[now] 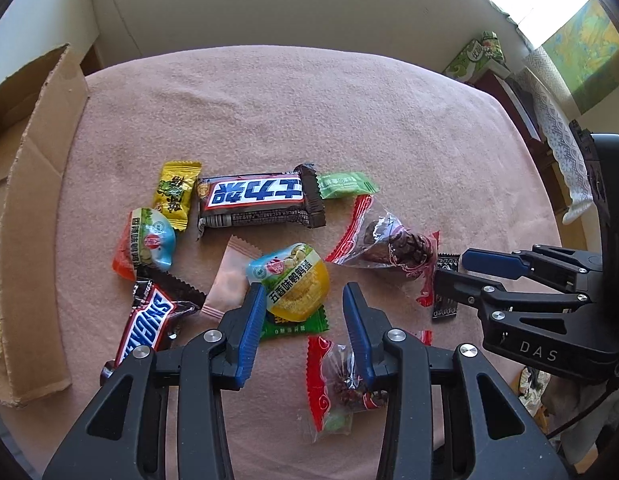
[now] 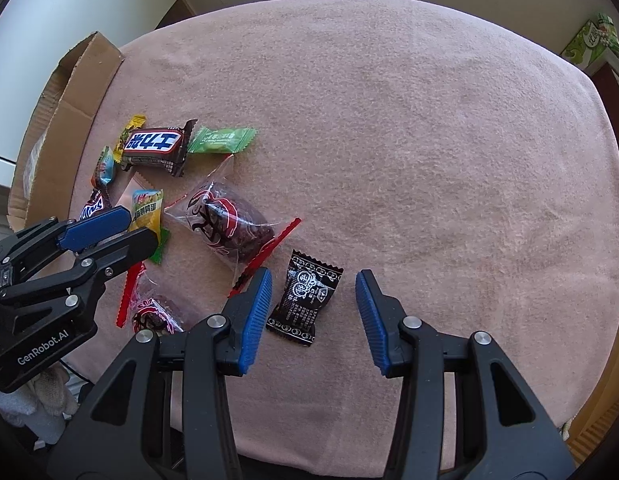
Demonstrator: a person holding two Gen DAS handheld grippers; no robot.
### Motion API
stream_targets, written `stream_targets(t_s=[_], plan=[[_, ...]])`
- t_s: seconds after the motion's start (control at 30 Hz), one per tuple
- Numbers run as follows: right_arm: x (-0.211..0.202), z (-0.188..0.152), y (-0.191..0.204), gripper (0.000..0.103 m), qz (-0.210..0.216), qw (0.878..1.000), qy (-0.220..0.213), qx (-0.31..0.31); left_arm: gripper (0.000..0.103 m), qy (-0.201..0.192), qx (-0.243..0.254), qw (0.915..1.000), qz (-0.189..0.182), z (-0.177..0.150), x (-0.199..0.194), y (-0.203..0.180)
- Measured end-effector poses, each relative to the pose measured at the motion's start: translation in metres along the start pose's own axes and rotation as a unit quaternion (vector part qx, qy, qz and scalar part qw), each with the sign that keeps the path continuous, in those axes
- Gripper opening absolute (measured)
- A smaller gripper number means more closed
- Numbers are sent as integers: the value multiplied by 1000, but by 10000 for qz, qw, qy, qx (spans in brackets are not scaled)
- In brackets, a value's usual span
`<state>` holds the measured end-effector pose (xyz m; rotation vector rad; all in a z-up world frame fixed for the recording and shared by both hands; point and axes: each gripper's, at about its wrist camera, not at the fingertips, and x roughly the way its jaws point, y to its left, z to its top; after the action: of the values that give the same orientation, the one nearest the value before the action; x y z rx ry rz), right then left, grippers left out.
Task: Organize snacks
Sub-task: 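Grasp the black candy packet with the right gripper while the left grasps a yellow candy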
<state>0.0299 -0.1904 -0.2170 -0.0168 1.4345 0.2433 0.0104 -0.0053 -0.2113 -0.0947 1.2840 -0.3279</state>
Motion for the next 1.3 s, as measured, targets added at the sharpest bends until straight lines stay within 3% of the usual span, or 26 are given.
stream_targets(t_s=[0.2,0.37,0.63,0.67,1.07,1.17,1.3], plan=[[7,-4,9,41,-63,9999,44,-135,38,-28,-166,9998,76,-1,1,9],[9,-9,5,25,-112,9998,32,-144,38,-16,-158,9999,57,-1,2,13],[8,-11,3,25,-70,9996,67,-264,38,-20,-209,9997,-106,4,8,10],[8,-10,4,25,-99,9997,43,-231,33,-31,-207,9997,-86,5,9,9],[8,-2,9,24,40,9998,-75,-186,25,-191,-545,9978,-339,2,-5,23],[1,-4,7,24,95,9997,-138,-180,19,-236,-526,9978,-329,4,-9,25],[0,-3,5,24,62,9997,-134,-194,21,-248,-335,9988,-249,6,-3,19]])
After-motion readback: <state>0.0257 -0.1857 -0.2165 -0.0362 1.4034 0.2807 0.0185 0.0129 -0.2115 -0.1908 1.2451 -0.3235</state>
